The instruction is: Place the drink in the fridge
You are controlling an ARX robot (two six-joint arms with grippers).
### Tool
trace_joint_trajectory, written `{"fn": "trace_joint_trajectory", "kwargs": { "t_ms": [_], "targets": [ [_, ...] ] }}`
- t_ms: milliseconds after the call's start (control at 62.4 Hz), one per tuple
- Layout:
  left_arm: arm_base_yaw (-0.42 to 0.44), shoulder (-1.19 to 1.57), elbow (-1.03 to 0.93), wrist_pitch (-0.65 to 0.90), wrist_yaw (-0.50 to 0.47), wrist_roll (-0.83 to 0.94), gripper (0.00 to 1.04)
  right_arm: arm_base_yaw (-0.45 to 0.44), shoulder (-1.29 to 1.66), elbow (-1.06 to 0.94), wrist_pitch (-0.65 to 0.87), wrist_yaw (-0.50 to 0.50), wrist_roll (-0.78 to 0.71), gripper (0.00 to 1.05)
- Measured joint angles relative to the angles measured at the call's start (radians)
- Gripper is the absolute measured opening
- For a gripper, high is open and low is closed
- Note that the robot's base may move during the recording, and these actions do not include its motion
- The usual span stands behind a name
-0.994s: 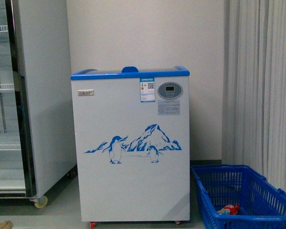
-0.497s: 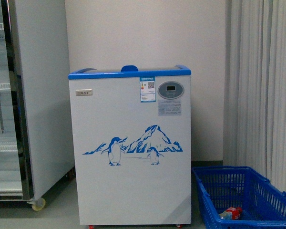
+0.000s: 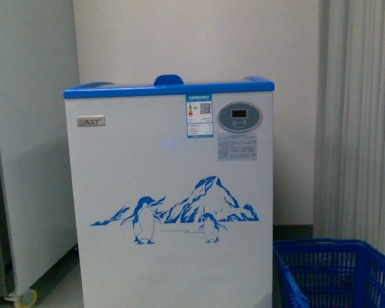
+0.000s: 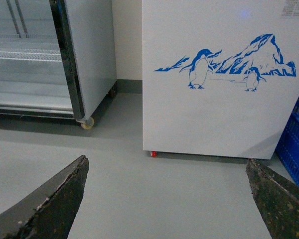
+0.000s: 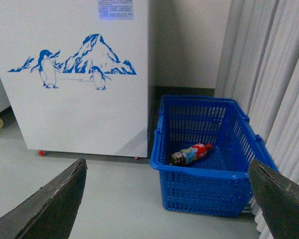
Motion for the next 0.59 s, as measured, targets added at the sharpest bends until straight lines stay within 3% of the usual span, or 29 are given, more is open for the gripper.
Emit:
{"fn": "trace_joint_trajectory", "kwargs": {
  "t_ms": [593],
  "targets": [
    [0.0,0.0,0.0,0.0,0.0,0.0,0.97,0.0,0.0,0.0,0.0,-0.001,0.0,0.97]
  ]
}}
